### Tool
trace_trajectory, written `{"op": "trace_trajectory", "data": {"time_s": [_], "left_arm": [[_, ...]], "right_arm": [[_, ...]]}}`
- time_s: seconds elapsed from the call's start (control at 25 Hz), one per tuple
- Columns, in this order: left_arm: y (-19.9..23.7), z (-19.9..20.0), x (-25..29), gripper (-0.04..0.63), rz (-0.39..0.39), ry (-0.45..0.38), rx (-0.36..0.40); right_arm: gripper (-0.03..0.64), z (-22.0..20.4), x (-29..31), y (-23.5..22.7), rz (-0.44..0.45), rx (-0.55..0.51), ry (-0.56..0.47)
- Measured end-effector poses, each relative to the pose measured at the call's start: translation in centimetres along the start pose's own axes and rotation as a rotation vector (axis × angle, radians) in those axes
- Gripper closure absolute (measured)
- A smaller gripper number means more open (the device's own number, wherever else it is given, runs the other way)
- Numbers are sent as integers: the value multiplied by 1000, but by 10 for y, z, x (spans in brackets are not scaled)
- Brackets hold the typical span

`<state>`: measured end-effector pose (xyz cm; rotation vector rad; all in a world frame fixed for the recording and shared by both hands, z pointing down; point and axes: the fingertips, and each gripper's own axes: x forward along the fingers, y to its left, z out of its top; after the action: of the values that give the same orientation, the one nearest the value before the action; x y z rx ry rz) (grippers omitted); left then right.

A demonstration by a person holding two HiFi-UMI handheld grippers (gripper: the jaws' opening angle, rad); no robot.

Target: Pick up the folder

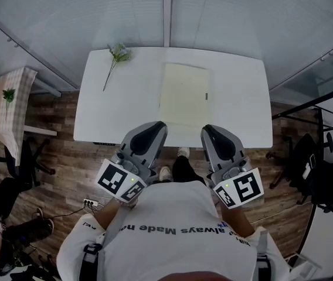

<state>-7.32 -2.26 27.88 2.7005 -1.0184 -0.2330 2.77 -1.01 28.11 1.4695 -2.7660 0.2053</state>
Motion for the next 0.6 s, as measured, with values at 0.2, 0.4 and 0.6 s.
{"op": "trace_trajectory", "data": {"time_s": [0.2, 0.4, 0.6], "left_arm": [[17, 2, 48, 568, -8, 4, 0], [36, 13, 93, 568, -4, 2, 10], [54, 21, 131, 568, 19, -6, 8]], "right_arm": [[588, 4, 23, -43, -2, 7, 4], [588, 15, 51, -82, 12, 7, 5], [588, 22, 75, -118, 32, 7, 16]]}}
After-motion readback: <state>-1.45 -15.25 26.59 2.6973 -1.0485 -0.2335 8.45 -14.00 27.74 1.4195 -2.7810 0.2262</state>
